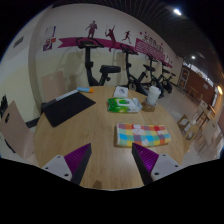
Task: Fold towel
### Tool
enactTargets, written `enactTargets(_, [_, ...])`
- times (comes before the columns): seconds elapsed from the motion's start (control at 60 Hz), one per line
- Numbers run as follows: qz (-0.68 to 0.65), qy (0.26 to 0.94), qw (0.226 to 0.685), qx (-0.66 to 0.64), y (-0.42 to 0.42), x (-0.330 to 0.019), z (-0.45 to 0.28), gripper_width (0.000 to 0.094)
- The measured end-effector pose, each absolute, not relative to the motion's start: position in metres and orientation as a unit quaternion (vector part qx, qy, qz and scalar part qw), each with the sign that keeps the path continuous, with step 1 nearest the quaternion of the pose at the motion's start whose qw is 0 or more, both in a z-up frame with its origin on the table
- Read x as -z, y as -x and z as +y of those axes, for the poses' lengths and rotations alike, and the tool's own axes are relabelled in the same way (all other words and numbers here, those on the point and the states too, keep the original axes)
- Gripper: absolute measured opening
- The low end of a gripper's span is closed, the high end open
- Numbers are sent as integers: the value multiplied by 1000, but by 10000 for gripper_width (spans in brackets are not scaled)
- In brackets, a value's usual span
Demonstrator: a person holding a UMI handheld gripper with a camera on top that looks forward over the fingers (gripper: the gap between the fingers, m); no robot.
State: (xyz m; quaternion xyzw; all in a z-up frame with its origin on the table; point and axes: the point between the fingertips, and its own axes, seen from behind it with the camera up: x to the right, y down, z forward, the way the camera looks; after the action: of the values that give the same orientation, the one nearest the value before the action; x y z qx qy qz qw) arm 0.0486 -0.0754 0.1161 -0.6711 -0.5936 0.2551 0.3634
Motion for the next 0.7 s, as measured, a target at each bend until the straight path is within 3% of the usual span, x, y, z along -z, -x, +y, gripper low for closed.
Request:
enactTargets(0.483, [-603, 666, 364, -247, 93, 4, -9, 847])
enactTargets(0.55, [-614, 659, 352, -256, 100, 11, -13, 405])
enactTargets(0.6, [-616, 655, 374, -230, 101, 11, 2, 74])
enactTargets(0.7, [-642, 639, 371, -204, 96, 12, -3, 32])
